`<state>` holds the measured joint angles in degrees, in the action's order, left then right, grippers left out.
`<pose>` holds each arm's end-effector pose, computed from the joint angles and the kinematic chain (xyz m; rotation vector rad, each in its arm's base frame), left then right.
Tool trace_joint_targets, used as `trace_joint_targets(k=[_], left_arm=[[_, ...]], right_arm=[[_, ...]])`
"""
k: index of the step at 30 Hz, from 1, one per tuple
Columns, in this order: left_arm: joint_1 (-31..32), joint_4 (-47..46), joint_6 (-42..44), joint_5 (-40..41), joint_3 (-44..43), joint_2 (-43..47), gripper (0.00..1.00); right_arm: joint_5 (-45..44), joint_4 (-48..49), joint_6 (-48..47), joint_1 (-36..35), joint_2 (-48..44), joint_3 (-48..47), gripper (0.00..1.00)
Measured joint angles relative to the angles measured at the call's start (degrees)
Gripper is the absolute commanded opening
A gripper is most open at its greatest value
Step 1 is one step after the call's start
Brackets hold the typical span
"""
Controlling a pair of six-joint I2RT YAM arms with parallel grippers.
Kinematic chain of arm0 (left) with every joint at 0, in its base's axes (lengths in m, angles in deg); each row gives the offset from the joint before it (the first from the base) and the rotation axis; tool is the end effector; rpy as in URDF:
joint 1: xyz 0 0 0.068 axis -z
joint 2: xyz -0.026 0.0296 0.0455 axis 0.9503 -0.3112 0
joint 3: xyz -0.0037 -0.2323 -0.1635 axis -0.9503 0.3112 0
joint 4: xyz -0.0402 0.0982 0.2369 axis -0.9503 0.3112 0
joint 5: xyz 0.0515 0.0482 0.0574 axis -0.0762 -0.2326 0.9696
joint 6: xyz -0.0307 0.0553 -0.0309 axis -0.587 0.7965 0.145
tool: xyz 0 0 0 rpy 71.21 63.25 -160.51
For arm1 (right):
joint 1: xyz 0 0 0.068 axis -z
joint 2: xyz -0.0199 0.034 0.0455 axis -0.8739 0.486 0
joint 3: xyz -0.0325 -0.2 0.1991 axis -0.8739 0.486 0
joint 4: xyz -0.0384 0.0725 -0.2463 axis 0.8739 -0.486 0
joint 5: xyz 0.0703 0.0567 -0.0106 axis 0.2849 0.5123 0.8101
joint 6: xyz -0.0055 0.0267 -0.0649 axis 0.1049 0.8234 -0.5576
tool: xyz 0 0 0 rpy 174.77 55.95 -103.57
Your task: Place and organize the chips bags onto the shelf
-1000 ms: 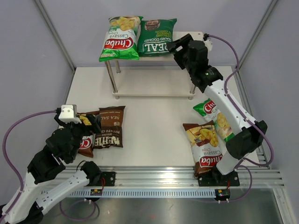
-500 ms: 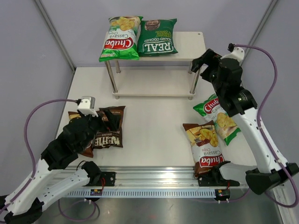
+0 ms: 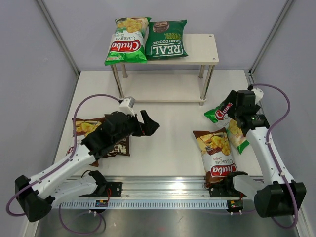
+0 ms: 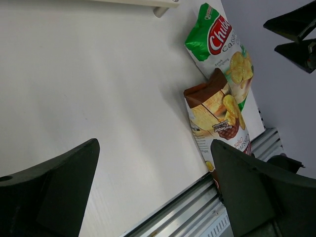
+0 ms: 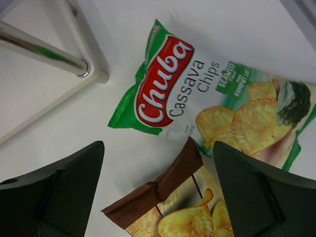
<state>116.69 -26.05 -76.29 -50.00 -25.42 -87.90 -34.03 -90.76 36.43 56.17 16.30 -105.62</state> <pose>0.1569 -0.1508 0.3173 0.0554 2.0690 -0.8809 0.2432 0.0043 0.3214 0.5789 2.1151 0.0029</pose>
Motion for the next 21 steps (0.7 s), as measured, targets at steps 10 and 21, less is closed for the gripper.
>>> trace_joint_targets(k=[10, 21], left_arm=[[1.97, -17.18, -8.17, -5.7, -0.81, -21.14, 0.99], [2.89, -26.16, -10.58, -9.92, -20.61, -50.34, 0.99]], right_arm=[[1.07, 3.34, 8.92, 2.21, -17.0, 11.65, 0.99], [9.2, -3.21, 8.52, 2.19, -33.38, 9.27, 1.0]])
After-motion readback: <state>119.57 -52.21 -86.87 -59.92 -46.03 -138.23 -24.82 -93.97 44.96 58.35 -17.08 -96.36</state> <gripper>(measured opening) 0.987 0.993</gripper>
